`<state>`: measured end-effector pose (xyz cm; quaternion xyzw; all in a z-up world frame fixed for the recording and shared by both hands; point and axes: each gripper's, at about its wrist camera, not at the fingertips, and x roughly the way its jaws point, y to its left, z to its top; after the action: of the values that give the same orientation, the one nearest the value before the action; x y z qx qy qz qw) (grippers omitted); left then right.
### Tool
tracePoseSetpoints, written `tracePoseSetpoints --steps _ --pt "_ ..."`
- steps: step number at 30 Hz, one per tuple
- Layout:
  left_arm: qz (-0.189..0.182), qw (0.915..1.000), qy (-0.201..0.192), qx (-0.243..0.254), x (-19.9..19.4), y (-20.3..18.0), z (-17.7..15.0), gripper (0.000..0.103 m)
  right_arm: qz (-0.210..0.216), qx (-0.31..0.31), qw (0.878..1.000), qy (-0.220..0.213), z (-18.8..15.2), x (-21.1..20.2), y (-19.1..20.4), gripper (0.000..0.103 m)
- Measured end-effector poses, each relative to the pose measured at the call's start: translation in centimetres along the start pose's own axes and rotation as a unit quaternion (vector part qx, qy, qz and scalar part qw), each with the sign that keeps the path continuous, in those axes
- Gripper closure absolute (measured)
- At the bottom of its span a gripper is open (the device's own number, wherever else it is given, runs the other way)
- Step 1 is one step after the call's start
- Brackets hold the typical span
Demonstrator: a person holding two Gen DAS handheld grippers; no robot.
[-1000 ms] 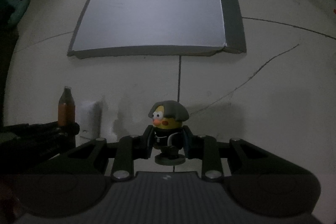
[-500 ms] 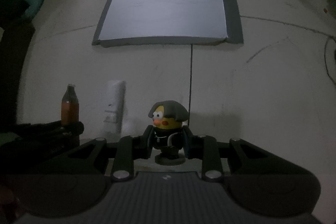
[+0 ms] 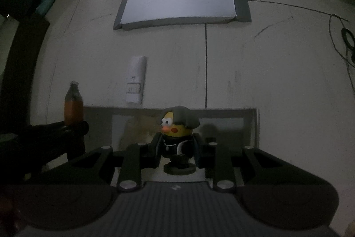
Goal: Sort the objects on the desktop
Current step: 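Lift the orange bottle with the left gripper while the right lifts the figurine toward the tray, then lower the bottle into the tray and open the left gripper while the right releases the figurine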
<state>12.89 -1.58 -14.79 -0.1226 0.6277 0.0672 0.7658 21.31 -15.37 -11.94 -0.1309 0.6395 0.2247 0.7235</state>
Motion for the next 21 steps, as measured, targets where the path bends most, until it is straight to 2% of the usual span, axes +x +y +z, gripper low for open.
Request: tracePoseSetpoints --steps 6,10,18,21 --pt "0.017 0.9998 -0.005 -0.004 -0.2 0.1 -2.8 0.083 0.001 0.007 1.000 0.008 -1.9 -0.4 0.0 0.073" --pt "0.013 0.9999 0.006 0.008 0.8 -0.2 -4.3 0.083 -0.001 0.002 1.000 0.010 -3.1 0.1 0.2 0.073" --pt "0.021 0.9989 0.039 0.012 3.9 0.0 -6.5 0.083 -0.006 0.005 0.999 0.042 -5.0 3.2 -0.1 0.073" --pt "0.023 0.9984 0.050 0.013 4.8 0.2 -6.9 0.083 -0.001 0.026 0.998 0.049 -5.8 4.6 -0.6 0.073"
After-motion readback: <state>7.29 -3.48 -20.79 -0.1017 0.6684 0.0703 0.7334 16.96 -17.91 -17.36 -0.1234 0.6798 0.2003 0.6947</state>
